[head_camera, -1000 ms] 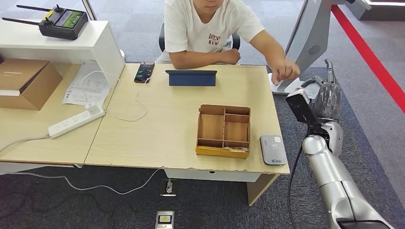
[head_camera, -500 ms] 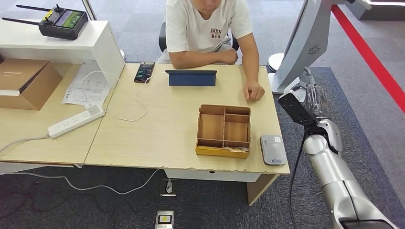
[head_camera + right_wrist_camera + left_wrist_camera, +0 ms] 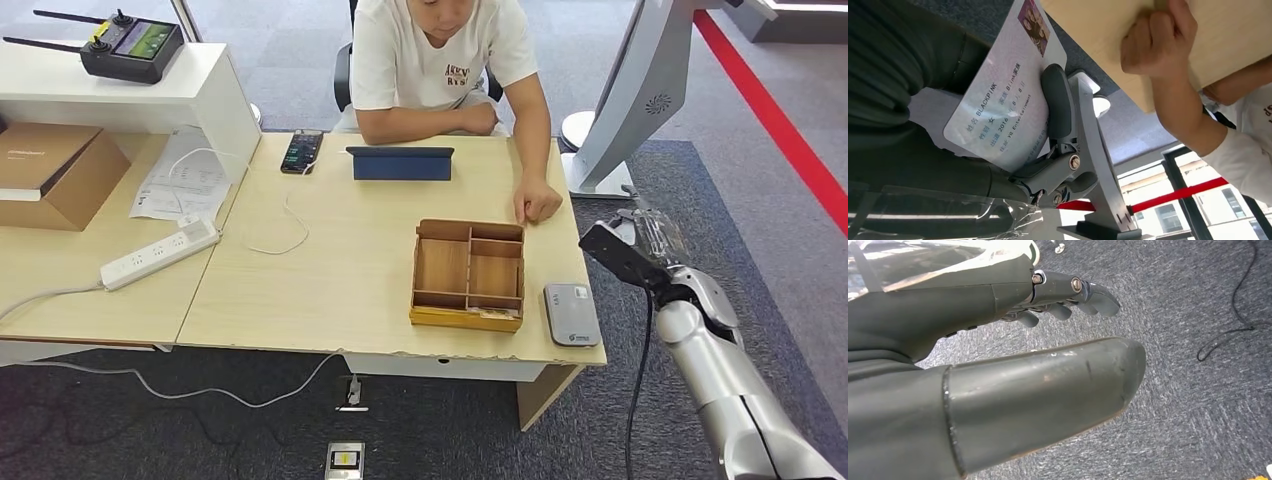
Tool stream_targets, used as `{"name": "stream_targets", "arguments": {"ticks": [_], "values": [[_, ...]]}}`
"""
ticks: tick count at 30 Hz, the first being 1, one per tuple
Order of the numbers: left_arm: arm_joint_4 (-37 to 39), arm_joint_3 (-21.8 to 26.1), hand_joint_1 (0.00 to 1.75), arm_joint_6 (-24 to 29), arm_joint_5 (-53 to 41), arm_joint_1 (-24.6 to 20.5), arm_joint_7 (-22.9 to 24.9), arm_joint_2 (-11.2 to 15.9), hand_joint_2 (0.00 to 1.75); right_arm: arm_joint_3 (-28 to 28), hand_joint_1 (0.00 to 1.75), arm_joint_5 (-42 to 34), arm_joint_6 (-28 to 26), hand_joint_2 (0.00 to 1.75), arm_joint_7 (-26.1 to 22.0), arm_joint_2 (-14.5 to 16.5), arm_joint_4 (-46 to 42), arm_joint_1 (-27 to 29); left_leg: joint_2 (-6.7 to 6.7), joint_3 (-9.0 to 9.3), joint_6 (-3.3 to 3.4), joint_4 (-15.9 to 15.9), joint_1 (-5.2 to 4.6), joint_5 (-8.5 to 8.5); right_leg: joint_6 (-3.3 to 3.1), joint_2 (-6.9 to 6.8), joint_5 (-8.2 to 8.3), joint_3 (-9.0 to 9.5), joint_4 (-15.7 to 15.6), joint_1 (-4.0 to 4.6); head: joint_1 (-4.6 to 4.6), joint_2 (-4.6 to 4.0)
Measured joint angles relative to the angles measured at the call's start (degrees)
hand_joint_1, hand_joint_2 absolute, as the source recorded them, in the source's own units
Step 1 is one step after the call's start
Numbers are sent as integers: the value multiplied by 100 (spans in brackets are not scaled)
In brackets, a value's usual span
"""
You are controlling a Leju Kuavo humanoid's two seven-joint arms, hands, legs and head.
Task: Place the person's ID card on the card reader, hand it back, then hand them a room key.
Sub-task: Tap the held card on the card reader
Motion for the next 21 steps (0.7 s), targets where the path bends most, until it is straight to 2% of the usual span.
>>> {"name": "stream_targets", "arguments": {"ticks": [10, 21], "values": [[0, 15, 0, 0, -9, -2, -4, 0, 0, 92, 175, 212, 296, 175, 267, -173, -336, 462, 0, -1, 0, 0, 0, 0, 0, 0, 0, 0, 0, 0, 0, 0], [0, 95, 0, -4, -63, -9, -26, 0, 0, 270, 175, 443, 352, 175, 390, -155, -555, 763, 0, -1, 0, -1, 0, 0, 0, 0, 0, 0, 0, 0, 0, 0]]}}
